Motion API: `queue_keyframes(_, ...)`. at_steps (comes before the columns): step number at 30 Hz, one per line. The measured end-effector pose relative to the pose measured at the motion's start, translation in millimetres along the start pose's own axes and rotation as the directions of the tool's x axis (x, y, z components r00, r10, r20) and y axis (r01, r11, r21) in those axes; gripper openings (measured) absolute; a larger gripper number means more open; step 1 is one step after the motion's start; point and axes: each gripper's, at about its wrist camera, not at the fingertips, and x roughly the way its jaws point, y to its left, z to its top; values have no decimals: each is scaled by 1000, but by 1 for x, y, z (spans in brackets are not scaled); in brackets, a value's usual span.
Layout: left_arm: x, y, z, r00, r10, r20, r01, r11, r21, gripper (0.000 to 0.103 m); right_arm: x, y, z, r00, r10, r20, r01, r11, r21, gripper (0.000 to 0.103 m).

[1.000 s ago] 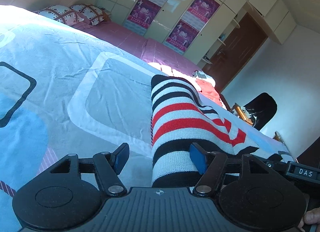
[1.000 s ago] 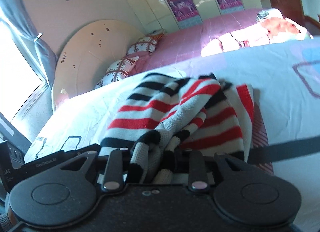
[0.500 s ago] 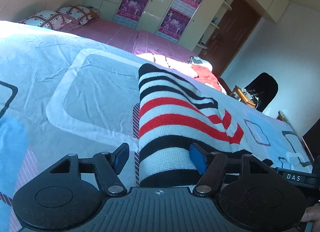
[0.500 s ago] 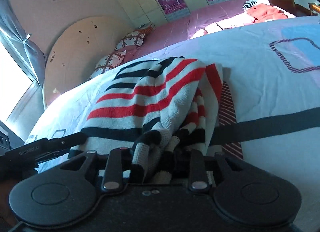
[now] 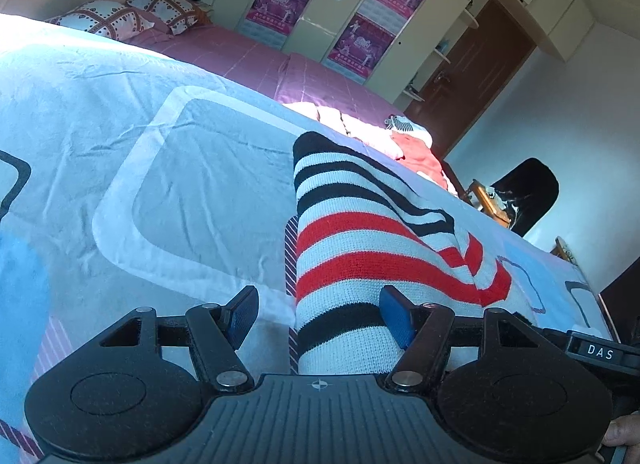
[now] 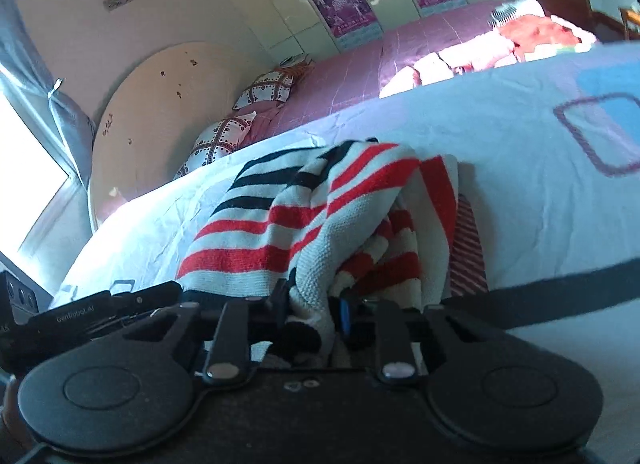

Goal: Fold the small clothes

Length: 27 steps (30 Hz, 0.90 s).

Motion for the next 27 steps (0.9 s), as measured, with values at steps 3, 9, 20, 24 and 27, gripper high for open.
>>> queue_keyframes(3,-1,-3,1,1000,6,2,-6,1000,8,66,-15,21,5,997,-10,71,18,994,-111,20)
queue_keyframes(9,2,-11,-2,1000,-7,-4,7,999,31,66,-30,18,2,990,-43,131,63,986,-151,20)
queue_keyframes(20,12,-15,-2,999,-15,-47,17,998,55,67,-14,-14,-16,992,-83,92,86,996,-22,19)
queue_keyframes(24,13,-15,-1,998,-14,-55,16,999,43,67,-3,-31,-16,999,-41,23,40,996,74,25)
queue_keyframes(27,-2,-11,1,998,-51,-34,51,999,-1,67,-18,-40,-9,999,48,12,-49,987,155,31)
